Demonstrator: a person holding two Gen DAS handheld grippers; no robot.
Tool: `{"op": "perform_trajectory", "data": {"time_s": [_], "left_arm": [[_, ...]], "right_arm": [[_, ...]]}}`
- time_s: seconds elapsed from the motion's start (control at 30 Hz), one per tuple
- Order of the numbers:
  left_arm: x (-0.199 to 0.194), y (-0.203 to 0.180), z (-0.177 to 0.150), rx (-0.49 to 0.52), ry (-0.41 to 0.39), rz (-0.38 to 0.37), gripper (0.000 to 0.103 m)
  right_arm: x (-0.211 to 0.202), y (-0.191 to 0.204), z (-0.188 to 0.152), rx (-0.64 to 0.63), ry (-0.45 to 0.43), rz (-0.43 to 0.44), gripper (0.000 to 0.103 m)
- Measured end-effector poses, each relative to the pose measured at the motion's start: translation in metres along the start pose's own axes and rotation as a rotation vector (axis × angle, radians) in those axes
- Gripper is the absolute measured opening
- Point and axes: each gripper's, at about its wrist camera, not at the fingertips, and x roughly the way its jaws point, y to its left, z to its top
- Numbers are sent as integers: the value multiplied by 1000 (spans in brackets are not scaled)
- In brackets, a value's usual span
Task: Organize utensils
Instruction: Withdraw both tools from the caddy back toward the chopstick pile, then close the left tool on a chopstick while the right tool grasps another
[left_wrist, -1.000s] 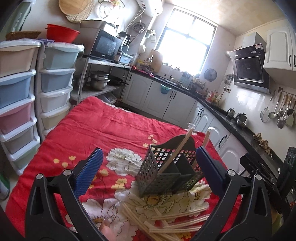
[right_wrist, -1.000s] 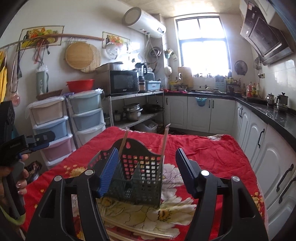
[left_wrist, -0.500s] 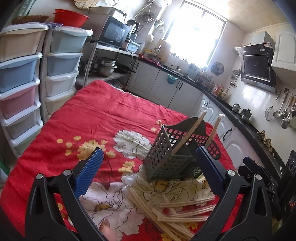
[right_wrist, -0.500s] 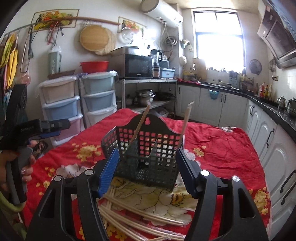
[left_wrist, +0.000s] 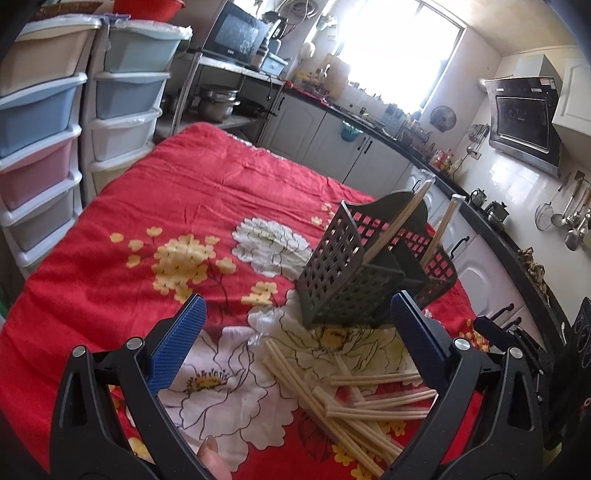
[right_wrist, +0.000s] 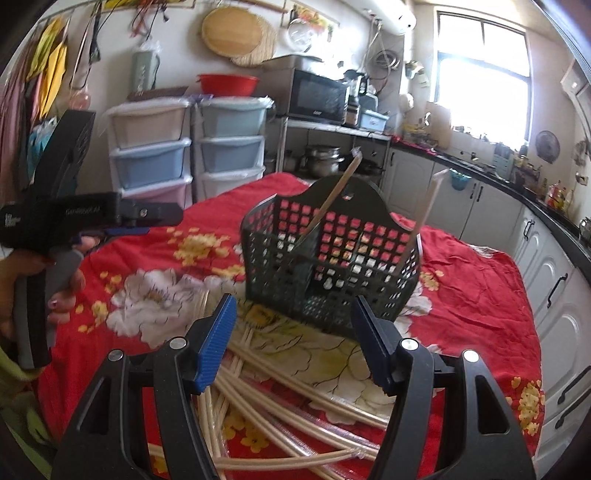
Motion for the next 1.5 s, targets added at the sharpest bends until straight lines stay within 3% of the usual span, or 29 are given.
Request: {"op": "perform_trajectory", "data": {"time_s": [0.1,0.27,0.63,0.8,1.2,1.5], "left_arm": [[5,4,-4,-14,24,-9,91],[14,7,-14,-27,72,-12,81],[36,12,-31,-62,195,-51,43],[46,11,-35,-68,236,-61,31],[83,20,-30,-84,311,7,30],[102,16,-24,-40,354,57,30]], "right_arm": [[8,3,-3,-14,41,10,62],[22,4,-10,-31,112,12,62],[50,9,-23,-115,250,33,60],[63,6,-28,-126,295,42,60],[88,2,-31,-174,385,63,54],[107,10,-31,-216,426,95,51]]}}
